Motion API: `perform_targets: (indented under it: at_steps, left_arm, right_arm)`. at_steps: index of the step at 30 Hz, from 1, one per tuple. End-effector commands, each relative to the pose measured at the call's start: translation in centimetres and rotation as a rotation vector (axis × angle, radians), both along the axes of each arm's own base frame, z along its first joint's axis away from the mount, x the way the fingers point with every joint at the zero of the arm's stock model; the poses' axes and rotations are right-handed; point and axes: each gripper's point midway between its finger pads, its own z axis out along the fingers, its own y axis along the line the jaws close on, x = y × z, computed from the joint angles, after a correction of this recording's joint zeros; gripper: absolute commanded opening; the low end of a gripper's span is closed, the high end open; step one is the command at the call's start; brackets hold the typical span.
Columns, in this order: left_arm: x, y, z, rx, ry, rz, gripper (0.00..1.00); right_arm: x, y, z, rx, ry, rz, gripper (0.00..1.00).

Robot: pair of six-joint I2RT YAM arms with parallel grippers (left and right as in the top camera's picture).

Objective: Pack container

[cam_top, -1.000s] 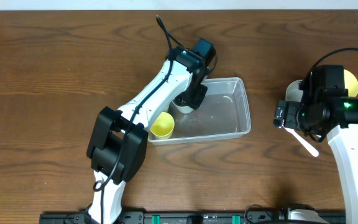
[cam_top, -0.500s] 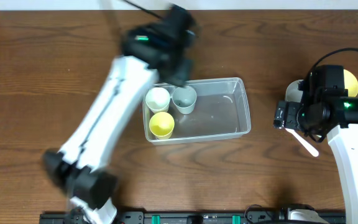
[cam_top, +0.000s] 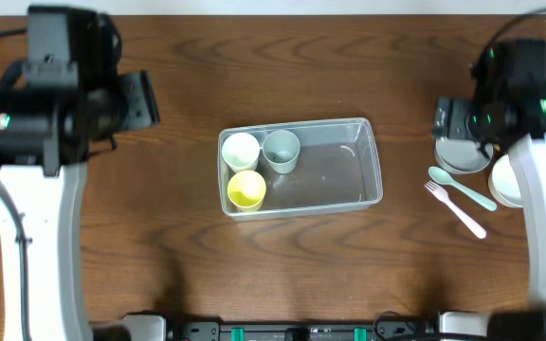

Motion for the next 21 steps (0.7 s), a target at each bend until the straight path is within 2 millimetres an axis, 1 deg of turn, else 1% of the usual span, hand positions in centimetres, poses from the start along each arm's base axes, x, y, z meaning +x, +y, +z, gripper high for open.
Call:
perform_targets:
  at_steps: [1, 3, 5, 8, 10, 13, 15, 17, 21]
  left_arm:
    - [-1.6, 0.5, -1.8, 0.017, 0.038, -0.011, 0.65]
    - [-2.0, 0.5, -3.6, 0.017, 0.057, -0.010, 0.65]
    - [-2.2, 0.5, -5.8, 0.015, 0.075, -0.006, 0.65]
    - [-2.6, 0.4, -9.5, 0.004, 0.108, 0.001, 0.65]
    - [-2.7, -0.2, -12.0, -0.024, 0.139, -0.015, 0.65]
    - [-3.0, -0.6, -14.8, -0.047, 0.184, -0.028, 0.65]
    - [-3.4, -0.9, -16.3, -0.058, 0.212, -0.033, 0.65]
    - [-3.8, -0.8, -17.4, -0.056, 0.238, -0.032, 0.65]
    - [-4.4, -0.8, -18.6, -0.056, 0.272, -0.031, 0.65]
  right_arm:
    - [2.4, -0.6, -2.9, -0.031, 0.083, 0.033, 0.99]
    - [3.6, -0.7, -4.6, -0.029, 0.105, 0.033, 0.99]
    - [4.4, -0.7, -6.5, -0.028, 0.138, 0.035, 0.99]
    - [4.9, -0.7, -9.2, -0.030, 0.199, 0.052, 0.99]
    - [5.1, -0.8, -11.3, -0.029, 0.247, 0.057, 0.99]
    - [5.2, -0.8, -13.7, -0.025, 0.299, 0.057, 0.96]
    - [5.2, -0.8, -15.1, -0.023, 0.329, 0.058, 0.92]
    - [5.2, -0.8, -16.3, -0.022, 0.353, 0.058, 0.89]
    - [4.9, -0.7, -18.3, -0.014, 0.401, 0.047, 0.73]
